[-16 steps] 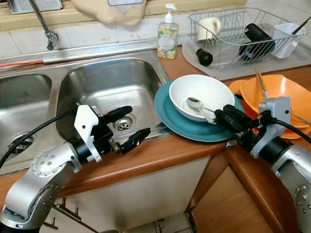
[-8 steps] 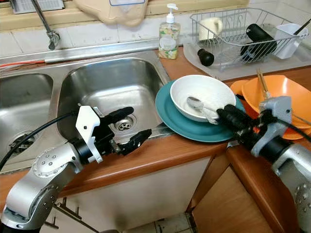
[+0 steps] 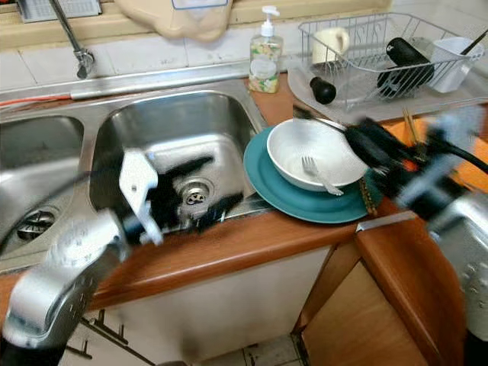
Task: Kitchen organization
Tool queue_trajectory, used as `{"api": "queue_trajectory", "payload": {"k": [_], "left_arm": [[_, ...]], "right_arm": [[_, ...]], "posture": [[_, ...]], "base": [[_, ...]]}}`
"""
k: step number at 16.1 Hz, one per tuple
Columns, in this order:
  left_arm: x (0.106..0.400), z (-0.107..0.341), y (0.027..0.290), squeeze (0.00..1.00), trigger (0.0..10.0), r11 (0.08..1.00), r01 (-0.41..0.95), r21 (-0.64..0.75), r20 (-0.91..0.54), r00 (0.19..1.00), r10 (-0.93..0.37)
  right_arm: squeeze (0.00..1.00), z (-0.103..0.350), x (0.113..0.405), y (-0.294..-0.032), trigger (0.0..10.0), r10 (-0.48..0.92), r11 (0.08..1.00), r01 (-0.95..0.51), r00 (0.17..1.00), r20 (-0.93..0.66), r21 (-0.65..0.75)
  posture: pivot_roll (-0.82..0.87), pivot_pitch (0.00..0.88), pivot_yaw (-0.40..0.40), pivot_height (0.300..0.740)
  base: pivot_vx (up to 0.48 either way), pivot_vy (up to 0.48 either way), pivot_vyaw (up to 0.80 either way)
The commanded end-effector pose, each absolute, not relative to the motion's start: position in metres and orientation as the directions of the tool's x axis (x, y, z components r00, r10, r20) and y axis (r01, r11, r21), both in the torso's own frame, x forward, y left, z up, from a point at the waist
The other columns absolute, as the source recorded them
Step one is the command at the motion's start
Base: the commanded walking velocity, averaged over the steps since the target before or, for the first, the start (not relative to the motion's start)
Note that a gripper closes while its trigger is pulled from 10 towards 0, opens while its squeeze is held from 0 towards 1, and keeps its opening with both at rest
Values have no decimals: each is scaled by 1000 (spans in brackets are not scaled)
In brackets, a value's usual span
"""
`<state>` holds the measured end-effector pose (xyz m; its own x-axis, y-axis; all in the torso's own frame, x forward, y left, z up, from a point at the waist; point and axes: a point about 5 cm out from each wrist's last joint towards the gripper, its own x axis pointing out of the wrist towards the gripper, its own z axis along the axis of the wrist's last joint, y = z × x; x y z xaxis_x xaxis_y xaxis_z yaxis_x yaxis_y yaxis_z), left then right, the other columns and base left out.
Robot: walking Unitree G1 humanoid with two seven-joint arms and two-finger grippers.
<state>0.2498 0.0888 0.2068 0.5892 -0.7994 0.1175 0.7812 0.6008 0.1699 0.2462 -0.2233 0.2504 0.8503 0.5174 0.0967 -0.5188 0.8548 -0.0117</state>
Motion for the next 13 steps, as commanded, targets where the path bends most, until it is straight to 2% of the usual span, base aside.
{"api": "queue_trajectory", "payload": {"k": [1,3,6,7,8,13], "left_arm": [[252,214,89,0,10000,607,757,241,123,597,-793],[258,222,87,0,10000,594,709,382,113,602,-791],[265,227,81,0,10000,570,673,471,111,596,-795],[269,226,79,0,1725,555,645,525,102,599,-794],[272,226,79,0,0,558,627,543,104,609,-786],[282,220,78,0,0,521,572,634,77,623,-778]], "right_arm": [[0,252,247,-212,0,546,838,-544,835,74,-39],[0,254,253,-193,0,582,813,-580,810,68,-52],[0,255,256,-168,0,636,771,-635,768,70,-50],[0,254,255,-160,0,654,757,-652,754,65,-48],[0,253,255,-157,0,662,750,-660,747,61,-49],[0,254,255,-144,0,684,729,-684,726,71,-32]], "posture": [[-33,0,53,740],[-28,0,49,740],[-22,0,46,740],[-22,0,46,740],[-22,0,46,740],[-27,0,53,740]], "base": [[0,0,0],[0,0,0],[0,0,0],[0,0,0],[0,0,0],[0,0,0]]}}
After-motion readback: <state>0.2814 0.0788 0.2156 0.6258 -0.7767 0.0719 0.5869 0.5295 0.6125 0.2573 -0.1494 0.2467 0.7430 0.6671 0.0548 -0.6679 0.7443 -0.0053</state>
